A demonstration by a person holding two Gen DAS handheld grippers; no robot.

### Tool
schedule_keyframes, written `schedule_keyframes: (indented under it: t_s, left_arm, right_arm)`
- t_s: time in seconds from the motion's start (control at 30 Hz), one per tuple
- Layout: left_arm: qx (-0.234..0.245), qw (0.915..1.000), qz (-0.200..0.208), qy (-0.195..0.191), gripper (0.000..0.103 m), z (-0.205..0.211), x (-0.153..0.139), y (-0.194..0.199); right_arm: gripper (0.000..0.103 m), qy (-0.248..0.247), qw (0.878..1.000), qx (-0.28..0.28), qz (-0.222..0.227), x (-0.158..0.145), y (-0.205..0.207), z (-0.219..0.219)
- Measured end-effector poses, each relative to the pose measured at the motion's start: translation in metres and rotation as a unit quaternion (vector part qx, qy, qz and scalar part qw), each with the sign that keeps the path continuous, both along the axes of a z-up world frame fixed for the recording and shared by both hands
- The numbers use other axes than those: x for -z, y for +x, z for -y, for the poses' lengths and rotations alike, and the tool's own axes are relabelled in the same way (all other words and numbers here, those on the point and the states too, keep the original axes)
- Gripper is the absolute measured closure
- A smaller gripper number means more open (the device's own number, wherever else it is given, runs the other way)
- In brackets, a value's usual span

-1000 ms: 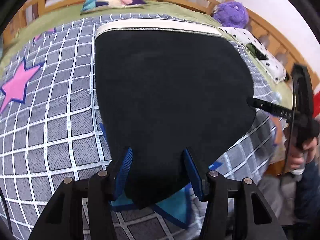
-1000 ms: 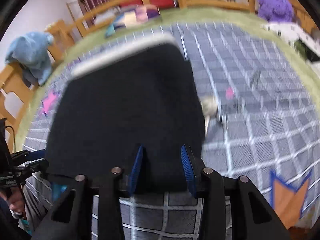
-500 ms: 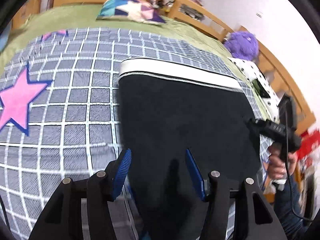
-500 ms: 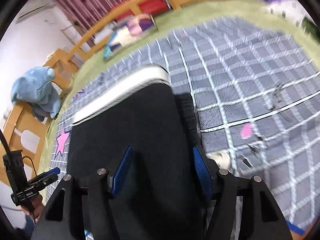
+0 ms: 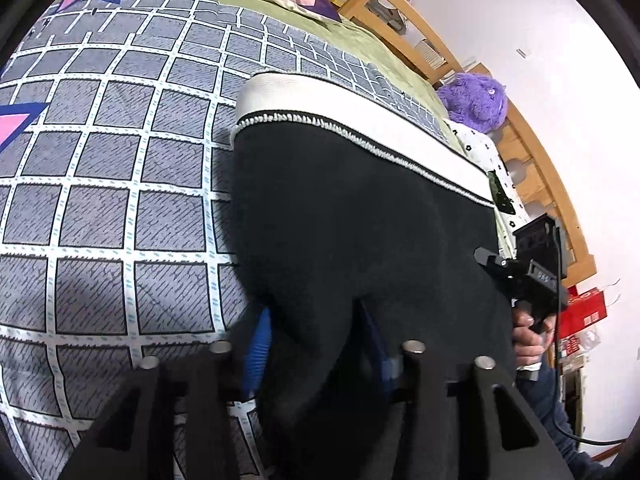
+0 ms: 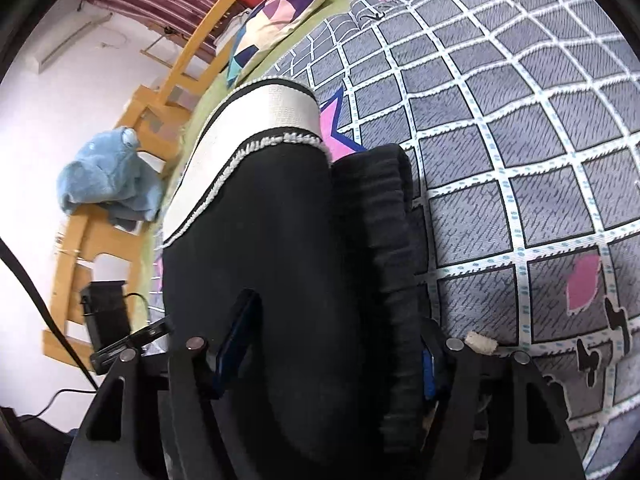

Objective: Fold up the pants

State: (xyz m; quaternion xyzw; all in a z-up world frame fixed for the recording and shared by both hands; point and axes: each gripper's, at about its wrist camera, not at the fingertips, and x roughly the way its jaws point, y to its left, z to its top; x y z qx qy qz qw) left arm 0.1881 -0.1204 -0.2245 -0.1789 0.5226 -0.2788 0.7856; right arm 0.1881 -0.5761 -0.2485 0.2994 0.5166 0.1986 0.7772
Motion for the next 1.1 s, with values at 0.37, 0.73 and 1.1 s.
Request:
schedule_keyframes:
  t_s: [0.37,0.73,1.1]
  left_arm:
    - [-0.001,0.9981,0.061,-0.005,0.093,-0.027,-0.074,-0.018]
    - [-0.065,0.9889,0.097,0.093,0.093,-0.15,-0.13,-0.05]
    - [-0.086,0.9761,0.074,0.186,0.081,-0.169,-0.063,-0.046]
  right_arm:
    - [0.063,-0.013,0.996,0.072,0.041,-0.052,-0.042,-0.018]
    - [0.066,0.049,0.998,0.002,0.033,-0.068,-0.072,-0.16]
    - [0.049,-0.001,0.999,-0.031,0.012,-0.015,-0.038,-0.188]
